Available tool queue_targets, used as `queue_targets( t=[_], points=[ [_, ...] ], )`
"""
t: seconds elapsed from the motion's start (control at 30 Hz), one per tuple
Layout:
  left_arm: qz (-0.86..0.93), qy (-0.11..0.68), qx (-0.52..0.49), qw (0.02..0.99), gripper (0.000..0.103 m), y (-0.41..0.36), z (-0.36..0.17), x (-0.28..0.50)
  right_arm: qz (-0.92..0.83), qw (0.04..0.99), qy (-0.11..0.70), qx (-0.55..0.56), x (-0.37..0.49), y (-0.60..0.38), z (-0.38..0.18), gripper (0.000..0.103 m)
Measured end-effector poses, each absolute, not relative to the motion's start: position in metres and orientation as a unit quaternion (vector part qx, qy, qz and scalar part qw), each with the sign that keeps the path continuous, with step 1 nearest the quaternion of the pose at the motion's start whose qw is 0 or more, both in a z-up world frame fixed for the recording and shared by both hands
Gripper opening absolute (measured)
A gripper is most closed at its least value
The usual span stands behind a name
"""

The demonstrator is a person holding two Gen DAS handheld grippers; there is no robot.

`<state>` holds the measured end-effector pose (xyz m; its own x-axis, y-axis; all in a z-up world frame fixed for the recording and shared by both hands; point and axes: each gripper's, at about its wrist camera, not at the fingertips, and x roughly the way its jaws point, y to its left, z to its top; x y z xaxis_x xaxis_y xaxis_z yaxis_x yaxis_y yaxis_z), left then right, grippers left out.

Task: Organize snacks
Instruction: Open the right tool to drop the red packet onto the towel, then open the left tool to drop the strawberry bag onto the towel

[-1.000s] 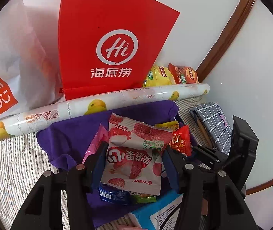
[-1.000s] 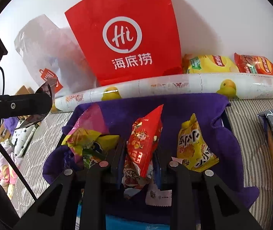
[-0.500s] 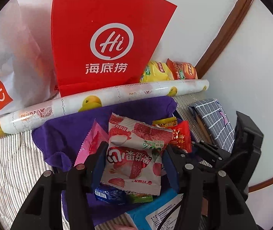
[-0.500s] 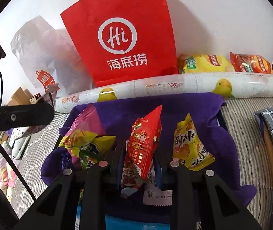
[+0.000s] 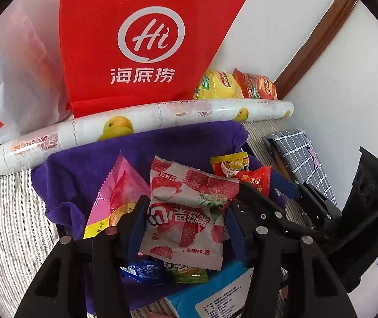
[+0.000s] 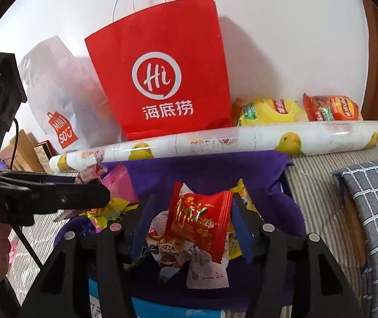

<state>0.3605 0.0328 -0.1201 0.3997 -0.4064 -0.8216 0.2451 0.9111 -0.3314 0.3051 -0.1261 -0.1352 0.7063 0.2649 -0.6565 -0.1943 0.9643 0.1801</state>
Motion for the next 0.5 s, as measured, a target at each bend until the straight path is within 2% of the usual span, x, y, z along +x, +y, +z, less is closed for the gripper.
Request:
queue_targets(
  t=[0.5],
  points=[
    [-0.189, 0.532, -0.083, 0.821, 0.054, 0.027, -0.134, 0.366, 0.117, 0.924, 0.361, 0.043, 0.305, -0.126, -0.137, 0.061]
  ],
)
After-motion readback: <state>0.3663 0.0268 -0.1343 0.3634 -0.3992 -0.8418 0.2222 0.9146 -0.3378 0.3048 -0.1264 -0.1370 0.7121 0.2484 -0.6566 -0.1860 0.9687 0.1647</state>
